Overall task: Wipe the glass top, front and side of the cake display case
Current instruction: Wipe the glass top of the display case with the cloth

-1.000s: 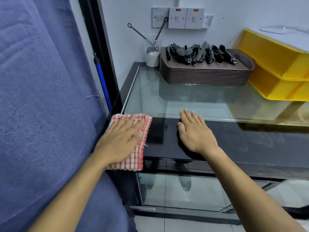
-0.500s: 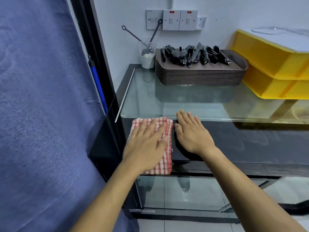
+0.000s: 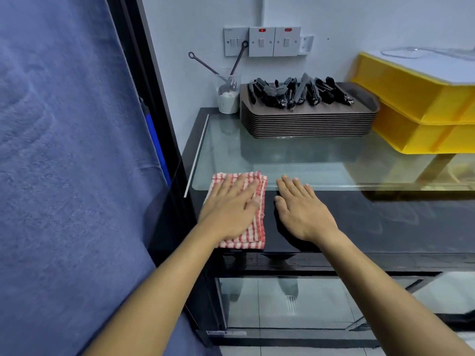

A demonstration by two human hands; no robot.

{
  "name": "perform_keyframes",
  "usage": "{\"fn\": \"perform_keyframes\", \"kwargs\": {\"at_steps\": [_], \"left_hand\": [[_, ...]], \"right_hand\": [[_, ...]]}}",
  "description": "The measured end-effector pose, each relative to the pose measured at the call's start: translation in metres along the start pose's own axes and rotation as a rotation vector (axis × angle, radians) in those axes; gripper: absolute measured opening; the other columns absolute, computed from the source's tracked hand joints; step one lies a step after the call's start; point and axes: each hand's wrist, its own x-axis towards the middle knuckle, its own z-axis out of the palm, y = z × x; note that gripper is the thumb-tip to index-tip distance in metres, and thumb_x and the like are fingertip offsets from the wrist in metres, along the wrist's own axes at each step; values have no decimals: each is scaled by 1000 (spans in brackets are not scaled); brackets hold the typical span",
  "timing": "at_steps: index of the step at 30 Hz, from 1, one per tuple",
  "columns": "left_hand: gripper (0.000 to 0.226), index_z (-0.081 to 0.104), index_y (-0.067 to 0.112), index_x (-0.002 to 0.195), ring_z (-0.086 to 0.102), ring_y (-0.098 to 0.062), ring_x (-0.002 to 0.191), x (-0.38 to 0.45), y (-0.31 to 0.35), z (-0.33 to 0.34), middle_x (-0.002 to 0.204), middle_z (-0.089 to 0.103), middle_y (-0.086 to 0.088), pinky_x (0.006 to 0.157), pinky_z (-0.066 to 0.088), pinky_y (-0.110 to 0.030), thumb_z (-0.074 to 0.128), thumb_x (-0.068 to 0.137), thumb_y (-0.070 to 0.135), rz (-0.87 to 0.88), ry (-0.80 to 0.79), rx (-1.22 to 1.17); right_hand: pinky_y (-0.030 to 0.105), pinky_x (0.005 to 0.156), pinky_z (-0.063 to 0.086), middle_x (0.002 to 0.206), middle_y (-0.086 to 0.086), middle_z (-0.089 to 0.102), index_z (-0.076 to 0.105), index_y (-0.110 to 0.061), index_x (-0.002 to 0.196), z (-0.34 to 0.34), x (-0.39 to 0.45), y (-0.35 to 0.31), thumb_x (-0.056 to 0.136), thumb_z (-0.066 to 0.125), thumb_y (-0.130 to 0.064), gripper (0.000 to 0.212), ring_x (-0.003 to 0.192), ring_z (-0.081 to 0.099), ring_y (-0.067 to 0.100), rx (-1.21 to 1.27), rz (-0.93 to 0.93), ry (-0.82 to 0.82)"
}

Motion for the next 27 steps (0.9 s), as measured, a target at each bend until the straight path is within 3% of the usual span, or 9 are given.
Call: {"fn": "perform_keyframes", "kwargs": {"at_steps": [7,10,13,15,18,20,23,27], "left_hand": [[58,-7,44,164,-14,-24,160,22,-90,-20,173,-14,6,130,-7,-46,5,109,56,-191,15,-17],[59,-4,40,165,-14,-26,160,49,-90,-24,174,-12,3,129,-8,-46,6,109,55,-198,17,-29],[58,-7,40,165,-15,-27,160,65,-60,-23,174,-14,1,128,-11,-46,7,110,54,-170,21,-27],[58,-10,41,164,-17,-26,159,61,-34,-14,172,-18,3,126,-15,-43,6,109,54,-78,17,7],[58,-7,44,164,-19,-20,159,53,-17,-4,171,-17,10,126,-16,-40,6,109,56,-18,7,-7],[57,-6,44,164,-18,-20,159,62,-24,-6,172,-16,9,129,-12,-43,7,109,56,-55,8,-16],[57,-4,45,164,-18,-20,159,86,-37,-13,173,-14,9,129,-12,-44,8,109,57,-123,14,-29],[57,-1,42,165,-14,-22,160,119,-60,-24,174,-11,8,129,-9,-45,11,110,53,-213,39,-47]], "right_hand": [[31,128,-9,174,-4,-5,3,-20,167,-2,0,-3,111,13,-39,60,160,-9,13,-3,22,-4],[33,129,-7,174,-3,-3,5,-19,167,-1,-3,-6,111,14,-39,60,160,-7,15,-8,15,11],[35,128,5,171,2,20,24,-13,163,-6,2,-5,111,24,-35,56,158,12,23,55,10,8],[35,119,21,153,6,43,44,-10,148,-17,20,-3,109,34,-31,46,142,31,28,137,19,32],[37,115,26,141,11,53,51,-7,142,-28,63,-3,107,34,-30,46,134,39,32,164,12,128],[40,119,20,150,15,46,47,-5,146,-26,88,-6,107,34,-30,48,141,35,34,120,-33,131],[44,127,4,170,12,19,29,-8,159,-16,111,-15,111,32,-33,55,157,10,31,133,-61,52],[43,130,-4,174,7,1,9,-13,166,2,114,-16,111,18,-41,63,160,-4,26,55,-41,-23]]}}
